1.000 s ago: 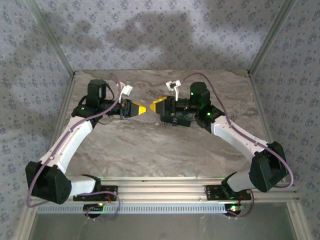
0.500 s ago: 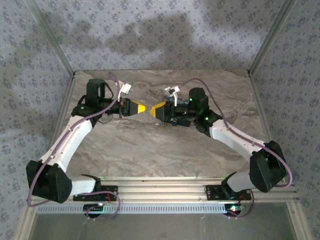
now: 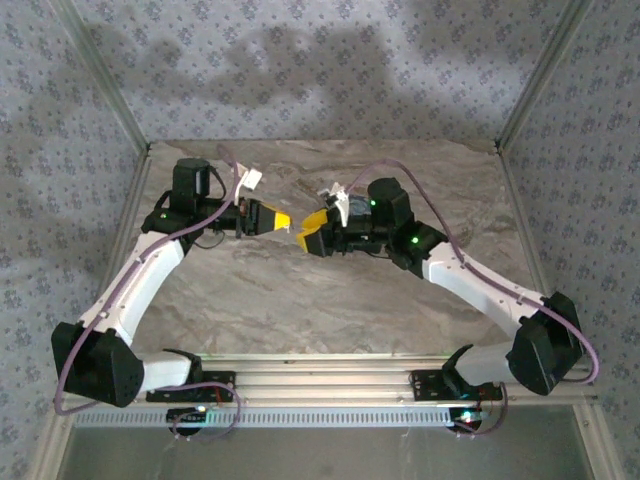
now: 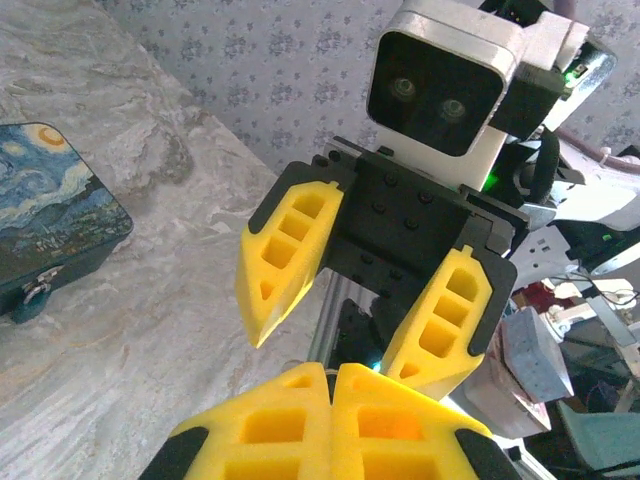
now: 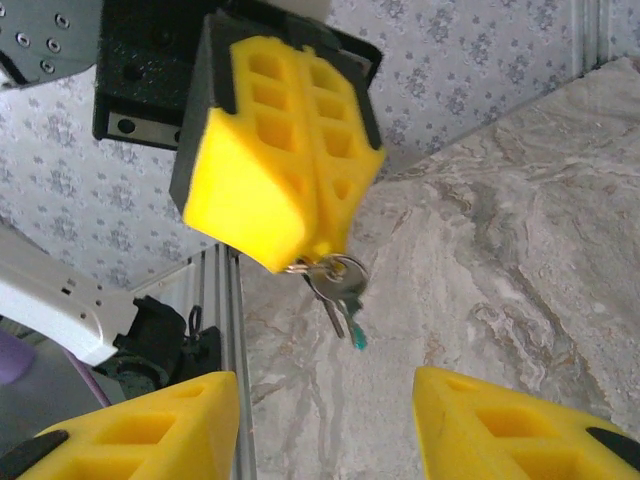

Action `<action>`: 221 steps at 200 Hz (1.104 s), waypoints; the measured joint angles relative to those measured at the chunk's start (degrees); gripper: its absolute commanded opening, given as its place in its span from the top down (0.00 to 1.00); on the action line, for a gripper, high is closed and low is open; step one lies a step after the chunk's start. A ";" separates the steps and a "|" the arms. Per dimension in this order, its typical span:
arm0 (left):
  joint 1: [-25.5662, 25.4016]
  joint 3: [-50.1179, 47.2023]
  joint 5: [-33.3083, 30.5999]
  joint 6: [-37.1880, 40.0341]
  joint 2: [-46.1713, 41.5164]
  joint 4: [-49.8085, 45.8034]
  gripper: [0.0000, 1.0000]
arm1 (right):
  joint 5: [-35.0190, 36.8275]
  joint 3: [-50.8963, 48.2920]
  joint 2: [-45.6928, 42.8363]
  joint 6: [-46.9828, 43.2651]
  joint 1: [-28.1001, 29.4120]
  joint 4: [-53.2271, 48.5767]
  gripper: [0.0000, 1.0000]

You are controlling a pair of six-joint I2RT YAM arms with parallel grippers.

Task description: Unlock the padlock with the key

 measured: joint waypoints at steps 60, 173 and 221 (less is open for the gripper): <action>0.00 0.76 0.44 0.92 -0.02 -0.85 1.00 | 1.44 3.82 2.45 -5.40 2.05 -4.59 0.50; -1.97 -1.31 -14.69 7.23 -0.02 -5.86 0.67 | 35.17 1.79 -0.76 8.87 -5.86 -24.28 0.52; -11.78 -4.02 -26.21 8.87 1.68 -3.39 0.65 | 45.18 -6.19 -0.94 26.27 -16.11 -42.77 0.49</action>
